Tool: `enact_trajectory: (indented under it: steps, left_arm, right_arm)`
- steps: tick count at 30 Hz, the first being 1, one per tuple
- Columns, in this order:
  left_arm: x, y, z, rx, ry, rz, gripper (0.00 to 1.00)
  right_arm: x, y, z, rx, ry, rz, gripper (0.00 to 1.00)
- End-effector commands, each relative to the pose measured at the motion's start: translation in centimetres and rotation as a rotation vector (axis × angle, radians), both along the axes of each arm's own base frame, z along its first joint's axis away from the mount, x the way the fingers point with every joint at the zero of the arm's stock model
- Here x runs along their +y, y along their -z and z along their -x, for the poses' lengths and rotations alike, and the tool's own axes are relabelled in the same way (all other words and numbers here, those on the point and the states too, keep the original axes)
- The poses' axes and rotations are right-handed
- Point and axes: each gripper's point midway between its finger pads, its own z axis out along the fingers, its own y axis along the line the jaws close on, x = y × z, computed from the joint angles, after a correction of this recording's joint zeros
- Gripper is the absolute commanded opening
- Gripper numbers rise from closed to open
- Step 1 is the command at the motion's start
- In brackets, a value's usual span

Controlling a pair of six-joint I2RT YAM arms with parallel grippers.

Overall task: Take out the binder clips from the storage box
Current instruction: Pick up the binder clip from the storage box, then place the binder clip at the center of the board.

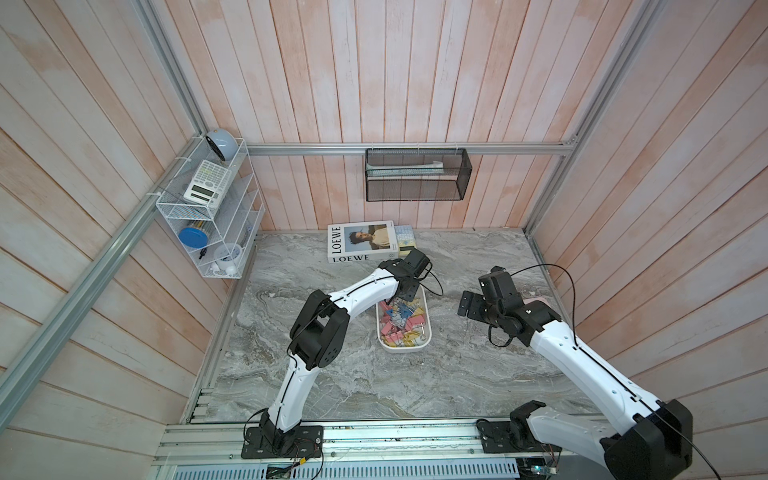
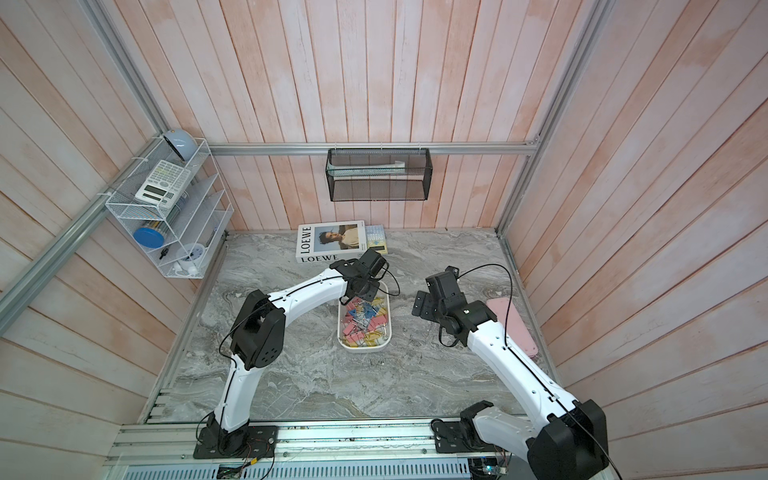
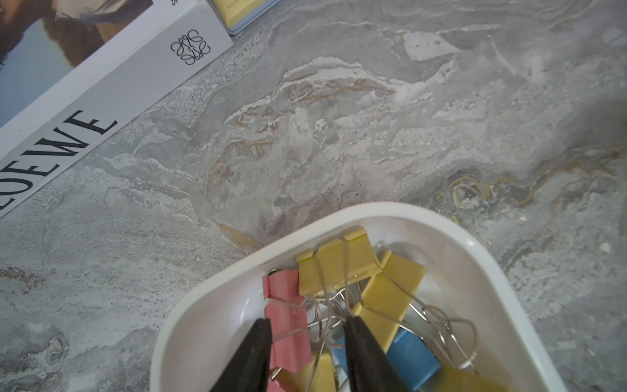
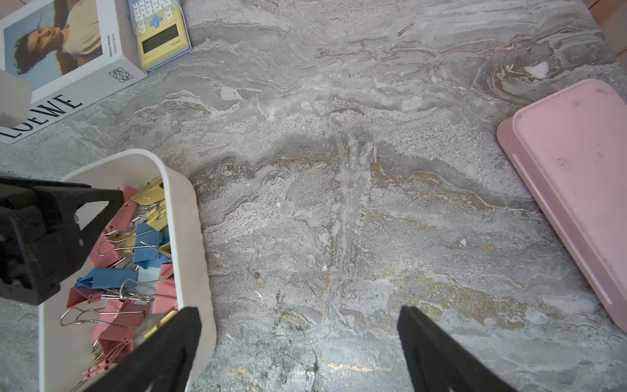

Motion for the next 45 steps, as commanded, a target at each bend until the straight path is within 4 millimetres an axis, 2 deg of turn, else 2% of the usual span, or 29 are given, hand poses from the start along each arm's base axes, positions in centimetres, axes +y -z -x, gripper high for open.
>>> enact_trajectory:
  steps: [1,8,11,13,16,20,26,31,35,39,42,45]
  left_arm:
    - [0.3,0.4,-0.3,-0.007,0.005,-0.05,0.4]
    - [0.8,1.1,-0.5,-0.019,0.019,-0.095,0.3]
    - [0.8,0.7,-0.6,-0.03,0.016,-0.092,0.13]
    - [0.8,0.3,-0.7,-0.041,0.015,-0.088,0.08]
    - [0.9,-0.7,-0.6,-0.066,0.011,-0.089,0.05]
    - [1.4,-3.1,-0.2,-0.114,-0.004,-0.088,0.02]
    - [3.6,-7.4,1.0,-0.187,-0.069,-0.068,0.0]
    - [6.9,-10.7,2.5,-0.264,-0.151,-0.065,0.0]
    - [10.9,-12.4,4.0,-0.322,-0.239,-0.09,0.0]
    - [16.5,-11.7,5.0,-0.318,-0.366,-0.108,0.0]
    - [20.7,-10.3,5.8,-0.301,-0.464,-0.105,0.0]
    - [23.9,-8.8,6.5,-0.282,-0.533,-0.09,0.0]
  right_arm:
    - [-0.4,0.3,0.4,0.018,0.006,0.004,0.98]
    - [0.2,0.5,0.1,0.032,-0.009,-0.014,0.98]
    - [0.4,0.7,0.0,0.038,-0.016,-0.019,0.98]
    - [0.7,0.7,0.0,0.038,-0.026,-0.027,0.98]
    - [1.0,0.7,-0.1,0.037,-0.035,-0.043,0.98]
    - [1.8,0.6,-0.5,0.031,-0.061,-0.071,0.98]
    - [3.6,0.5,-1.5,0.025,-0.105,-0.13,0.98]
    - [5.4,0.3,-2.6,0.029,-0.153,-0.157,0.98]
    - [7.8,0.1,-3.4,0.026,-0.222,-0.145,0.98]
    - [10.7,0.0,-3.8,0.034,-0.297,-0.142,0.98]
    - [12.8,-0.1,-3.8,0.037,-0.353,-0.146,0.98]
    - [14.4,-0.1,-3.7,0.048,-0.394,-0.146,0.98]
